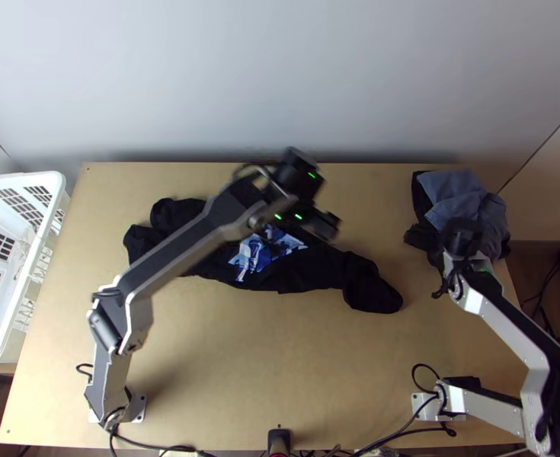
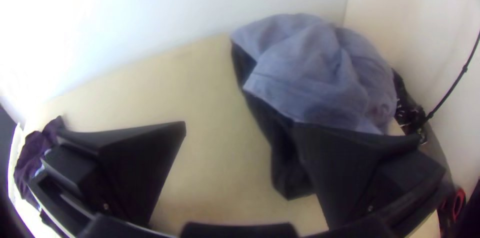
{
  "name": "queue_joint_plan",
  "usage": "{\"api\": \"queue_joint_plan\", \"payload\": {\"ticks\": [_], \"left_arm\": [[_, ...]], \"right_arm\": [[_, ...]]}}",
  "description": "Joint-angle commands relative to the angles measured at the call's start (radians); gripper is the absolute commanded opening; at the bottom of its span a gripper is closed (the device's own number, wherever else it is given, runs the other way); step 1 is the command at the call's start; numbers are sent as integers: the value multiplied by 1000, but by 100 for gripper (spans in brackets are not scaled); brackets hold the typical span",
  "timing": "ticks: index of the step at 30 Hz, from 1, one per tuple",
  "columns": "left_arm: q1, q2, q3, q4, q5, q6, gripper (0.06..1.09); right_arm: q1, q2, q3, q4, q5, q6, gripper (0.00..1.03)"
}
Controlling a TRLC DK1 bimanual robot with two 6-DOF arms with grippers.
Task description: Fold the t-shirt
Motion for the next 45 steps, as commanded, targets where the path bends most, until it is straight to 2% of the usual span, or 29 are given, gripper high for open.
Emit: {"api": "queue_joint_plan", "payload": {"ticks": [1, 8, 15, 24, 29, 32, 38, 39, 42, 45], "left_arm": [[164, -58, -41, -138, -17, -9, 104], [276, -174, -248, -130, -29, -3, 104], [326, -338, -506, -43, -34, 14, 104], [334, -424, -655, -18, -133, 6, 104], [335, -470, -701, -1, -159, -8, 104], [340, -489, -713, 2, -162, -20, 104], [343, -524, -770, 13, -166, -44, 104], [349, -527, -782, 17, -167, -47, 104], [363, -539, -813, 22, -173, -57, 104], [377, -575, -842, 28, -176, -57, 104]], "right_arm": [[152, -108, 24, -169, -58, -1, 99], [286, -215, 22, -377, -96, -26, 99], [386, -269, 2, -599, -148, -127, 99], [389, -215, -96, -538, -164, -296, 99], [382, -153, -96, -452, -164, -325, 99], [379, -123, -101, -398, -157, -354, 86], [363, -53, -93, -354, -133, -402, 68], [355, -34, -93, -334, -116, -403, 60], [335, 2, -67, -297, -93, -406, 13], [336, -18, -38, -286, -76, -419, 10]]}}
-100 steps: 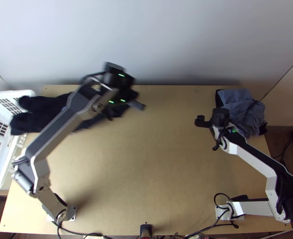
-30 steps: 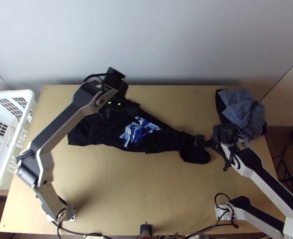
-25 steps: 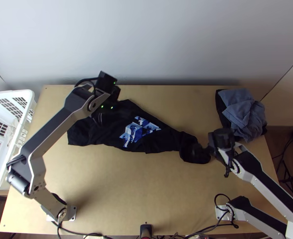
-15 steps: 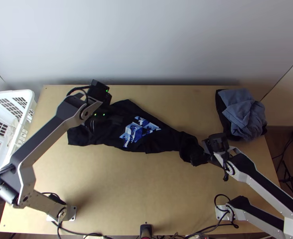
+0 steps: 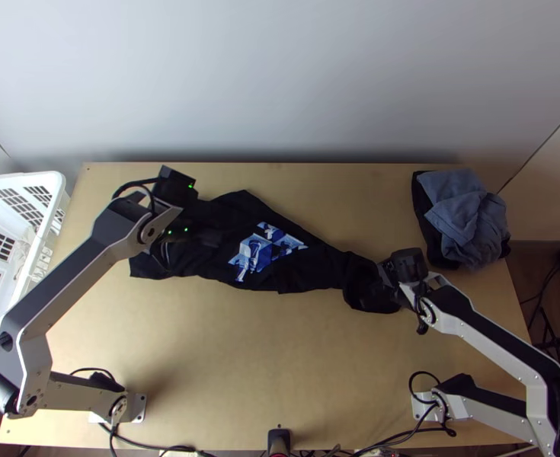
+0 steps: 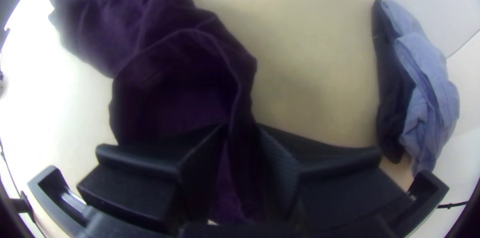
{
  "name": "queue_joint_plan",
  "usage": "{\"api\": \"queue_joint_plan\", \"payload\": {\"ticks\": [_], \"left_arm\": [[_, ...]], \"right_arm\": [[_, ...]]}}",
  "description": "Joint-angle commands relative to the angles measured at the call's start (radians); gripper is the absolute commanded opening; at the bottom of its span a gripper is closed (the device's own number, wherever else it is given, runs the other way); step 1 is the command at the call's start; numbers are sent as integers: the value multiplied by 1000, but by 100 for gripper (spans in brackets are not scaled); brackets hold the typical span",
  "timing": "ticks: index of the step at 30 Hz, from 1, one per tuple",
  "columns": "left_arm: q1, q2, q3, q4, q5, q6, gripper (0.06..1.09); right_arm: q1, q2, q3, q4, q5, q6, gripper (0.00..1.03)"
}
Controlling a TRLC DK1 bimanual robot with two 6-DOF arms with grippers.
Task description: Fold the t-shirt
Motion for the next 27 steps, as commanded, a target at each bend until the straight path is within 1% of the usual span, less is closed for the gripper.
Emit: {"api": "queue_joint_plan", "payload": {"ticks": [1, 4, 5, 7, 9, 13, 18, 20, 23, 27], "left_arm": [[27, -67, -74, 12, -8, -11, 104], [38, -121, -108, 12, -8, -19, 104], [44, -138, -122, 11, -8, -22, 104], [50, -173, -159, 12, -8, -25, 104], [60, -198, -198, 12, -8, -25, 104], [89, -224, -266, 17, -8, -27, 104], [107, -268, -337, 20, -8, -16, 104], [104, -290, -375, 20, -7, 3, 104], [95, -340, -445, 20, -2, 61, 104], [95, -417, -530, 5, 13, 162, 104]], "right_arm": [[-13, 10, 50, 50, 44, -31, 9], [-5, -76, 111, 27, 48, -27, 6], [1, -102, 150, -9, 47, -15, 3], [33, -152, 236, -71, 47, 38, 3], [73, -197, 295, -101, 47, 54, 3], [106, -197, 434, -182, 48, 84, 3], [102, -166, 636, -197, 56, 116, 3], [101, -146, 723, -194, 74, 116, 3], [98, -103, 860, -193, 96, 137, 3], [104, -86, 898, -194, 96, 139, 3]]}}
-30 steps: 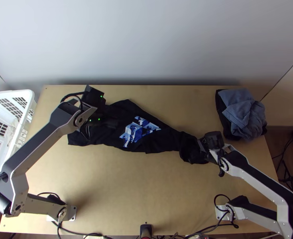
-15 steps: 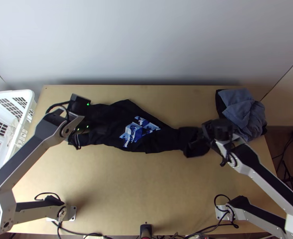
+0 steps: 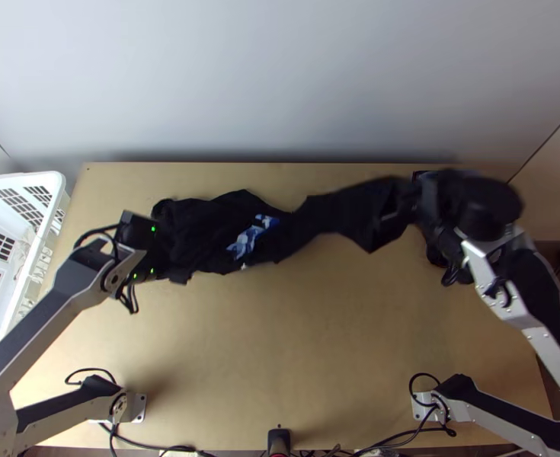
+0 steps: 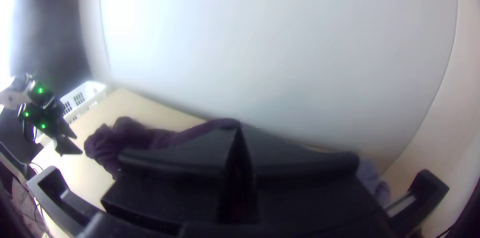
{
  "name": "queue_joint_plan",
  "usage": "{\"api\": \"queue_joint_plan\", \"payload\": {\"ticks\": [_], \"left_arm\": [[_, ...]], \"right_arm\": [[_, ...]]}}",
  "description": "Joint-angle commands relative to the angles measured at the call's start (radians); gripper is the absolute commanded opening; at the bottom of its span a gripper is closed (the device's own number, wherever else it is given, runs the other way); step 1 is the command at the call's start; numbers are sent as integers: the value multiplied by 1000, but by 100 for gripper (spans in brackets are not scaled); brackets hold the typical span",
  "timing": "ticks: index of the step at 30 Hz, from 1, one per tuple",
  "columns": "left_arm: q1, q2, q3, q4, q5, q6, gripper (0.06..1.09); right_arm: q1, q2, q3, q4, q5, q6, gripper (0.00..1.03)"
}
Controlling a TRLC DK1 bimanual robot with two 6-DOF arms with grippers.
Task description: Fold the t-shirt
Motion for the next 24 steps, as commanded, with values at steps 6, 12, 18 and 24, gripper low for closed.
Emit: {"api": "queue_joint_plan", "payload": {"ticks": [6, 12, 18, 24], "left_arm": [[-19, -243, -271, 161, 3, 220, 104], [-141, -281, -384, 391, 2, 401, 104], [-305, -254, -441, 474, -2, 633, 104], [-230, -76, -498, 712, -9, 780, 103]], "right_arm": [[48, 39, 146, -31, 16, 50, 3], [54, 56, 169, -69, 16, 67, 3], [62, 64, 174, -99, 15, 84, 3], [51, 64, 180, -115, 15, 105, 3]]}}
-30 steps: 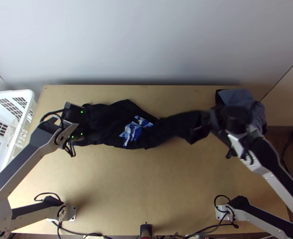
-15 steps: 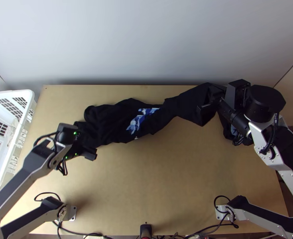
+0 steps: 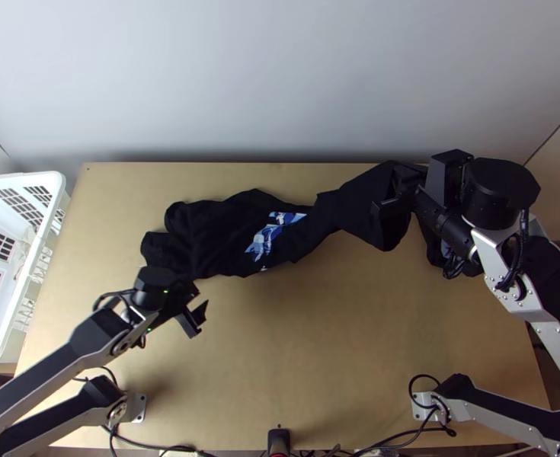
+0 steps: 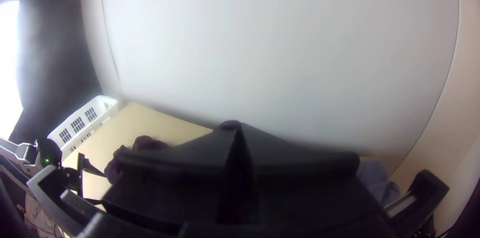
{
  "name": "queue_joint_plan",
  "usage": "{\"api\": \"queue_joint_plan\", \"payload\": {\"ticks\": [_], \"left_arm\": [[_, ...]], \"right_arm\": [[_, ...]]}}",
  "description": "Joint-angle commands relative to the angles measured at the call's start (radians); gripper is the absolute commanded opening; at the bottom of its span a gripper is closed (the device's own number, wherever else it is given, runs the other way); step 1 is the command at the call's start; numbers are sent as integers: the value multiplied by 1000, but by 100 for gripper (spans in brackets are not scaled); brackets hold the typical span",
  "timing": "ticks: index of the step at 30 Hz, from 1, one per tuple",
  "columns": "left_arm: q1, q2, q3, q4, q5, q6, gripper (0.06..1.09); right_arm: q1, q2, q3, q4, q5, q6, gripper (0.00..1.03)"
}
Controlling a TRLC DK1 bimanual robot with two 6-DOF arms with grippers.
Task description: Fold the t-shirt
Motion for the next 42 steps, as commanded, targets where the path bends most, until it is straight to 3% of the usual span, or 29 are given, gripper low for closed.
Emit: {"api": "queue_joint_plan", "payload": {"ticks": [1, 5, 11, 12, 13, 14, 16, 23, 30, 36, 42], "left_arm": [[31, 163, -62, 270, -13, 159, 103], [117, 304, -36, 468, -31, 182, 103], [178, 432, -15, 589, -46, 234, 103], [183, 452, -13, 589, -53, 248, 99], [186, 468, -12, 589, -56, 260, 89], [189, 478, -10, 581, -57, 268, 68], [189, 476, -13, 577, -48, 276, 9], [173, 310, 87, 210, 75, 135, 10], [198, 117, 493, -226, 207, 0, 10], [299, 80, 809, -396, 306, -71, 10], [376, 56, 978, -390, 322, -189, 10]], "right_arm": [[-7, 4, 15, -28, -1, 26, 3], [-14, 4, 22, -45, -1, 30, 3], [-28, 7, 27, -51, -1, 44, 3], [-28, 10, 27, -51, -1, 44, 3], [-30, 13, 28, -50, -1, 46, 3], [-33, 16, 30, -50, -1, 44, 3], [-37, 19, 30, -43, -1, 46, 3], [-60, 30, 16, -37, 1, 38, 3], [-74, 23, 33, -36, 1, 32, 3], [-62, 7, 147, -145, -27, 43, 3], [-103, 4, 374, -254, -85, 112, 3]]}}
